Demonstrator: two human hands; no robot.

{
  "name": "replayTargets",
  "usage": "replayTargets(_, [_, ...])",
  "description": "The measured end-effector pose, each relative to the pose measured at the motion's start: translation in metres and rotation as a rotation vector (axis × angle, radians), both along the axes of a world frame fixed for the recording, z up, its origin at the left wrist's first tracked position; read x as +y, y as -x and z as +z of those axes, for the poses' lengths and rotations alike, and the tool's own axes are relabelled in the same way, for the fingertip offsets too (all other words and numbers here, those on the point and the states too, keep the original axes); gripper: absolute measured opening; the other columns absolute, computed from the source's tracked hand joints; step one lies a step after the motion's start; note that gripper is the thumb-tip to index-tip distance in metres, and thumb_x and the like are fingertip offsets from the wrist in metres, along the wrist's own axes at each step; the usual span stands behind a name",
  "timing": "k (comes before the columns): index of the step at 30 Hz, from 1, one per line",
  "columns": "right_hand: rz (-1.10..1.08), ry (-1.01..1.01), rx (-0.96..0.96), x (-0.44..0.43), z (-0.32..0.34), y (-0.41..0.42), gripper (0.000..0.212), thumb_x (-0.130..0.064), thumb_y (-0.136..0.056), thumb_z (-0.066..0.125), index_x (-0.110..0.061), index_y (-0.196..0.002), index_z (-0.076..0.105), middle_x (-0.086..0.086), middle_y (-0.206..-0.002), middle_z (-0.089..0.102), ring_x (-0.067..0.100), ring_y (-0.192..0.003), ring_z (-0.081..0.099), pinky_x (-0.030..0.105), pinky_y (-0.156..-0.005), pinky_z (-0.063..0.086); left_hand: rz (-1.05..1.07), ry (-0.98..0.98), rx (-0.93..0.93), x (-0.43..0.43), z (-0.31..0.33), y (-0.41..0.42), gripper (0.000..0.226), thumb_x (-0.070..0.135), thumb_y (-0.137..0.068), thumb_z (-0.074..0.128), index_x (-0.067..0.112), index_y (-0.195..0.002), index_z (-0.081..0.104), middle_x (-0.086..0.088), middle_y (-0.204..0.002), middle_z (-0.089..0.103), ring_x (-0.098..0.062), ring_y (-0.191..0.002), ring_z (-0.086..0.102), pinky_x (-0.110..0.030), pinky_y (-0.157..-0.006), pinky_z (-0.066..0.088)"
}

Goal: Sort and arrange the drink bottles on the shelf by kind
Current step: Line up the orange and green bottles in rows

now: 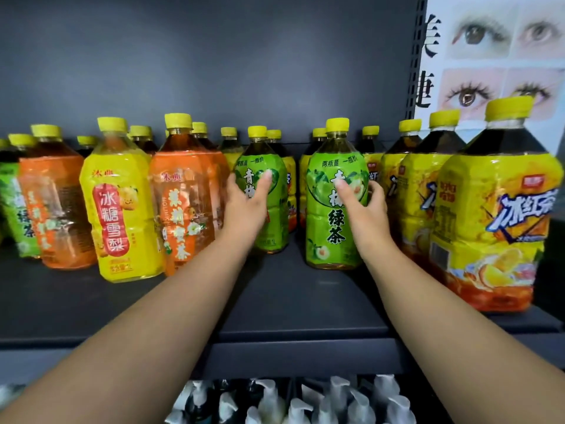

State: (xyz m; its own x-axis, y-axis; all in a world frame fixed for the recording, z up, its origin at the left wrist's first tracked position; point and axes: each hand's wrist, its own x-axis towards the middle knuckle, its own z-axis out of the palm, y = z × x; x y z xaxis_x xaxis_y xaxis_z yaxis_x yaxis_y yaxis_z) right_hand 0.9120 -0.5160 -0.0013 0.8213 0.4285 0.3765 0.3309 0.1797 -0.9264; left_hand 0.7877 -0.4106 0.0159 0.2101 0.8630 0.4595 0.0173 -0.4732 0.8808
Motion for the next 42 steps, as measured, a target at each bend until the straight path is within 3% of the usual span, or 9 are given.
replayTargets(5, [0.052, -0.005, -0.049, 0.006, -0.003, -0.006, 0.086, -0.049, -0.071, 0.070, -0.026, -0.142, 0.026, -0.001, -0.137, 0.046, 0.019, -0.124, 0.044, 0.036, -0.104, 0.037, -0.055, 0.278, -0.118, 0.030, -0.004, -0.021, 0.082, 0.059, -0.085, 0.045, 0.014, -0.146, 0.013, -0.012, -0.150, 0.026, -0.031, -0.136, 0.028, -0.047, -0.111, 0.026])
replayTargets(13, [-0.095, 0.078, -0.173, 0.015, 0.002, -0.008, 0.096, -0.056, -0.065, 0.072, -0.021, -0.141, 0.027, 0.002, -0.140, 0.043, 0.021, -0.127, 0.042, 0.033, -0.102, 0.035, -0.112, 0.247, -0.030, 0.049, -0.016, -0.022, 0.076, 0.055, -0.075, 0.063, 0.018, -0.135, 0.034, -0.003, -0.134, 0.042, -0.023, -0.118, 0.044, -0.036, -0.102, 0.035])
replayTargets(18, [-0.086, 0.069, -0.169, 0.015, 0.000, -0.008, 0.094, -0.053, -0.068, 0.071, -0.021, -0.143, 0.023, 0.002, -0.144, 0.037, 0.019, -0.130, 0.037, 0.028, -0.102, 0.031, -0.196, 0.280, 0.008, 0.043, -0.020, -0.028, 0.108, 0.064, -0.060, 0.070, 0.024, -0.144, 0.013, -0.007, -0.144, 0.035, -0.028, -0.126, 0.041, -0.045, -0.107, 0.033])
replayTargets(22, [-0.034, 0.056, -0.131, 0.015, -0.001, -0.009, 0.091, -0.053, -0.069, 0.070, -0.025, -0.142, 0.023, 0.002, -0.137, 0.047, 0.021, -0.124, 0.045, 0.028, -0.095, 0.035, -0.140, 0.190, 0.046, 0.036, -0.018, -0.022, 0.083, 0.059, -0.069, 0.065, 0.021, -0.136, 0.036, -0.005, -0.136, 0.049, -0.025, -0.121, 0.048, -0.038, -0.104, 0.036])
replayTargets(26, [-0.020, 0.072, -0.141, 0.013, 0.000, -0.009, 0.093, -0.054, -0.071, 0.068, -0.024, -0.143, 0.019, 0.004, -0.137, 0.047, 0.024, -0.123, 0.045, 0.029, -0.094, 0.036, -0.099, 0.096, 0.077, 0.014, -0.018, -0.012, 0.081, 0.055, -0.072, 0.065, 0.015, -0.135, 0.034, -0.005, -0.135, 0.047, -0.023, -0.124, 0.045, -0.029, -0.103, 0.031])
replayTargets(30, [-0.018, 0.104, -0.190, 0.004, 0.001, -0.005, 0.096, -0.056, -0.071, 0.066, -0.020, -0.144, 0.015, 0.008, -0.139, 0.044, 0.027, -0.124, 0.045, 0.036, -0.099, 0.039, -0.100, 0.117, 0.081, -0.008, -0.017, 0.008, 0.101, 0.073, -0.055, 0.063, 0.018, -0.134, 0.036, -0.002, -0.133, 0.050, -0.025, -0.122, 0.048, -0.034, -0.103, 0.032])
replayTargets(35, [0.017, 0.121, -0.248, -0.023, 0.003, 0.018, 0.096, -0.055, -0.074, 0.065, -0.018, -0.145, 0.012, 0.009, -0.142, 0.040, 0.027, -0.126, 0.043, 0.034, -0.100, 0.037, -0.122, 0.025, 0.077, -0.042, -0.022, 0.045, 0.091, 0.064, -0.067, 0.064, 0.021, -0.138, 0.027, 0.009, -0.117, 0.044, -0.011, -0.109, 0.045, -0.025, -0.095, 0.033])
replayTargets(39, [0.062, 0.018, -0.232, -0.046, -0.002, 0.049, 0.089, -0.048, -0.072, 0.069, -0.021, -0.142, 0.022, -0.003, -0.130, 0.048, 0.014, -0.116, 0.048, 0.027, -0.095, 0.037, -0.153, 0.020, -0.002, -0.057, -0.025, 0.080, 0.094, 0.068, -0.045, 0.069, 0.031, -0.126, 0.039, 0.009, -0.118, 0.054, -0.014, -0.108, 0.054, -0.032, -0.099, 0.040])
replayTargets(42, [0.095, 0.005, -0.206, -0.051, 0.000, 0.072, 0.089, -0.050, -0.071, 0.068, -0.023, -0.142, 0.022, -0.003, -0.136, 0.045, 0.017, -0.124, 0.044, 0.035, -0.104, 0.035, -0.149, 0.050, -0.051, -0.056, -0.024, 0.103, 0.089, 0.071, -0.042, 0.068, 0.032, -0.118, 0.045, 0.005, -0.119, 0.060, -0.019, -0.109, 0.058, -0.043, -0.099, 0.043])
